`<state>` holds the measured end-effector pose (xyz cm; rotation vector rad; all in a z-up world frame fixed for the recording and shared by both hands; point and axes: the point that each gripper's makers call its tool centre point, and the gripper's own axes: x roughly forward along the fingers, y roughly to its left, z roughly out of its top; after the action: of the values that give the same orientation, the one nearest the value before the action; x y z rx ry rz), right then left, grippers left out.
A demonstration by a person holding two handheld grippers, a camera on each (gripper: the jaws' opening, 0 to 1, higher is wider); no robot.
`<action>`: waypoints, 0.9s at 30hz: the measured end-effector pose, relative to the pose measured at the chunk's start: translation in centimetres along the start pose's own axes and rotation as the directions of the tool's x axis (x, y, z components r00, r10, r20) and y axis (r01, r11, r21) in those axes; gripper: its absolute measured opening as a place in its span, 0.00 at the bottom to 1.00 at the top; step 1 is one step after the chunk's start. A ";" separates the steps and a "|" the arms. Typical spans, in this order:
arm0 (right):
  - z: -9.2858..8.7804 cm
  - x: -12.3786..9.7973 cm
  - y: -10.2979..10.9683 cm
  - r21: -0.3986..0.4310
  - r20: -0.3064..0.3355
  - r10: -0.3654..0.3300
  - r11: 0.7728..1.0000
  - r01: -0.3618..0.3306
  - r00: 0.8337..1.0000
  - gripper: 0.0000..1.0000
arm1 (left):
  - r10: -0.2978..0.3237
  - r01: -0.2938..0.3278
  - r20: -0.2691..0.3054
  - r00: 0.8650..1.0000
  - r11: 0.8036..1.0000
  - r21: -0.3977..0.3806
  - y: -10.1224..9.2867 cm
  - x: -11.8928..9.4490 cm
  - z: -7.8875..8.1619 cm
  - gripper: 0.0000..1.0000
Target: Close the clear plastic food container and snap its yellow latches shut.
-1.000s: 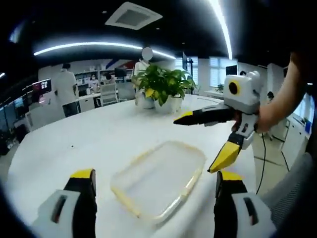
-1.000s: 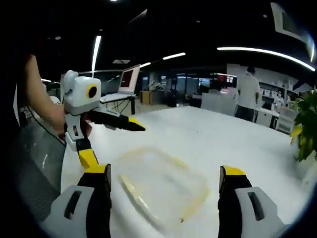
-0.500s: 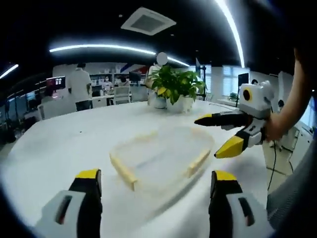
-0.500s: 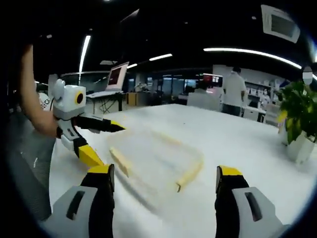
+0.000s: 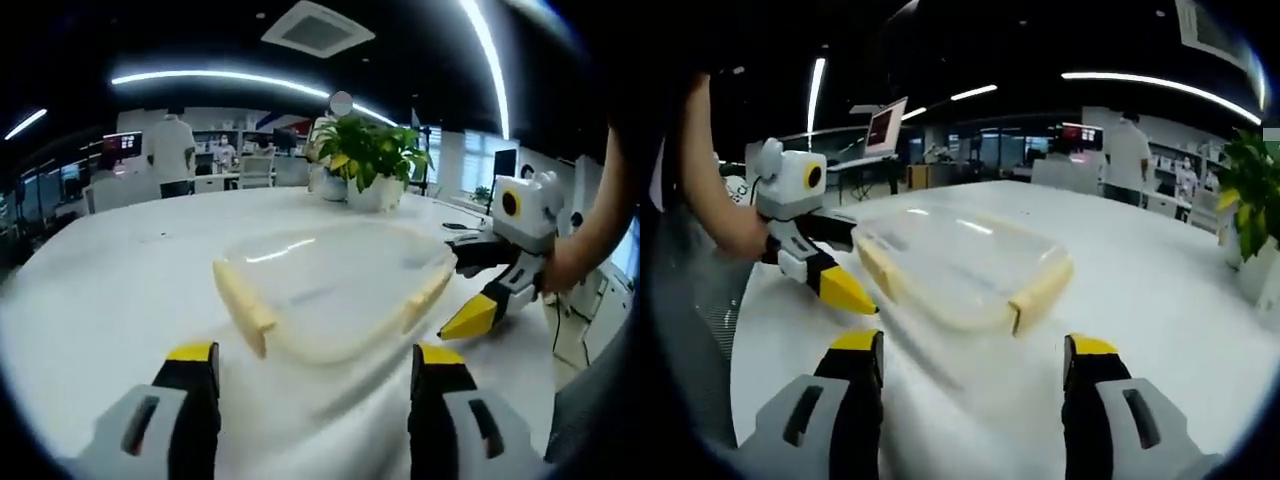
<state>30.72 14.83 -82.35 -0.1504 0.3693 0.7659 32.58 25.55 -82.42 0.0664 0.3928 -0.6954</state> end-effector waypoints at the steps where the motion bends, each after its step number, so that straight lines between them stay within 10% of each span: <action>1: 0.0 0.1 0.0 -0.005 -0.003 0.003 1.000 -0.003 1.000 0.68 | 0.004 -0.004 -0.011 1.000 1.000 -0.017 0.0 0.0 -0.2 0.69; 7: 0.5 0.3 0.3 0.003 -0.002 0.030 1.000 -0.030 1.000 0.54 | -0.015 0.015 -0.021 1.000 1.000 -0.013 -0.9 0.0 -0.1 0.58; 27: 1.9 3.6 3.1 0.011 -0.020 0.048 0.999 -0.048 0.999 0.55 | 0.052 -0.054 -0.079 0.996 0.998 -0.030 2.5 -2.6 -1.1 0.57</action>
<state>31.46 19.92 -81.92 -0.1397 0.3969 0.8104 32.00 29.32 -82.66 0.0733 0.4758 -0.6352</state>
